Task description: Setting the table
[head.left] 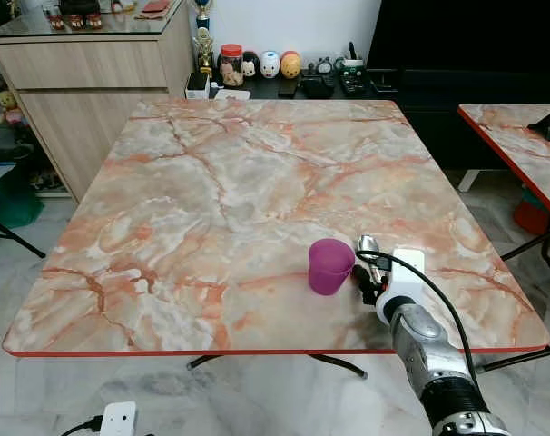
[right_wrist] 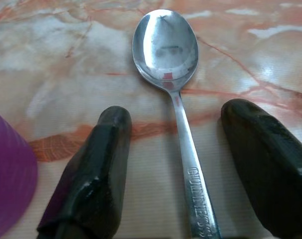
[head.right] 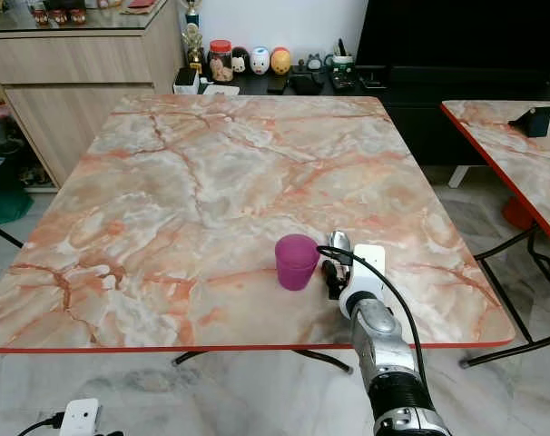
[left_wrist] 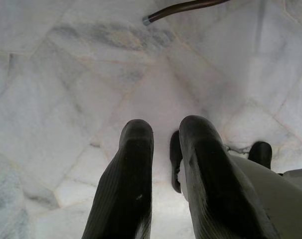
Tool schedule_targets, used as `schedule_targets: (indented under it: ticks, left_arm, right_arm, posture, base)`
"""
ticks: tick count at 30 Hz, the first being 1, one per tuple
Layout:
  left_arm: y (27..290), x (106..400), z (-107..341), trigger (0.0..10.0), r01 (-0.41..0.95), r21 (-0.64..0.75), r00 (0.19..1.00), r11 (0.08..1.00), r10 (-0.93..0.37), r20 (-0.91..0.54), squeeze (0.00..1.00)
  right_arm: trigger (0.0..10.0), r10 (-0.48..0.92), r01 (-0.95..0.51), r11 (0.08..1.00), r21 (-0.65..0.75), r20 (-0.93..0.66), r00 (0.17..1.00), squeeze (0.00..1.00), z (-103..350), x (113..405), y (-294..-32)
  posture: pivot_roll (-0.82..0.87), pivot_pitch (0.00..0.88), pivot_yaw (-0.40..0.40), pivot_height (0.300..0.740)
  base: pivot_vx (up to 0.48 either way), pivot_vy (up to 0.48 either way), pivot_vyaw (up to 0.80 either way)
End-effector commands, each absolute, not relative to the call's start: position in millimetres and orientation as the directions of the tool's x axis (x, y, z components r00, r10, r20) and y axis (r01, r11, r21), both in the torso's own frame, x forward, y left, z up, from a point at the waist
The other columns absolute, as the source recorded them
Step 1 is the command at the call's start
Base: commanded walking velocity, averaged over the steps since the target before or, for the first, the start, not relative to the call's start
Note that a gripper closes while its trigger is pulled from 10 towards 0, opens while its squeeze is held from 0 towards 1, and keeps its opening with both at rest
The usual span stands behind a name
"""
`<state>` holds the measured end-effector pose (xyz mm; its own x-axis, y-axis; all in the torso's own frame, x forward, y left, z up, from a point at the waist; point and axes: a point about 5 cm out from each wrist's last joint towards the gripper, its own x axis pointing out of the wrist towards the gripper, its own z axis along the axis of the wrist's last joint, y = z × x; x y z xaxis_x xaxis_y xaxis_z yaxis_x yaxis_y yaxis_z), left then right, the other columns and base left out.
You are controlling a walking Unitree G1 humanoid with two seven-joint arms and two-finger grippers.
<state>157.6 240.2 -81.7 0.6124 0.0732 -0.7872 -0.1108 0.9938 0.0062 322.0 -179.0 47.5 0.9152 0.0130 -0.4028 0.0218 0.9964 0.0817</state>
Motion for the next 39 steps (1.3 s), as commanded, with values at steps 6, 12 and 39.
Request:
schedule_targets:
  ticks: [6,12,39]
  left_arm:
    - [236,151,-86,10.0,-0.116,0.003,0.582,0.993,0.07,-0.81,0.0]
    - [238,151,-86,10.0,-0.119,0.009,0.581,0.993,0.077,-0.81,0.0]
    - [244,149,-85,10.0,-0.107,0.018,0.584,0.994,0.078,-0.808,0.0]
  right_arm:
    - [0.0,0.034,0.005,0.997,0.08,-0.479,0.877,0.0,33,314,-175]
    - [0.0,0.023,0.009,0.998,0.066,-0.475,0.88,0.0,35,314,-177]
    - [0.0,-0.098,0.09,0.995,-0.041,-0.41,0.907,0.0,49,319,-189]
  posture:
    - [0.05,0.0,-0.03,0.74]
    - [0.05,0.0,-0.03,0.74]
    - [0.05,0.0,-0.028,0.74]
  base:
    - [0.0,0.0,0.0]
    - [0.0,0.0,0.0]
    - [0.0,0.0,0.0]
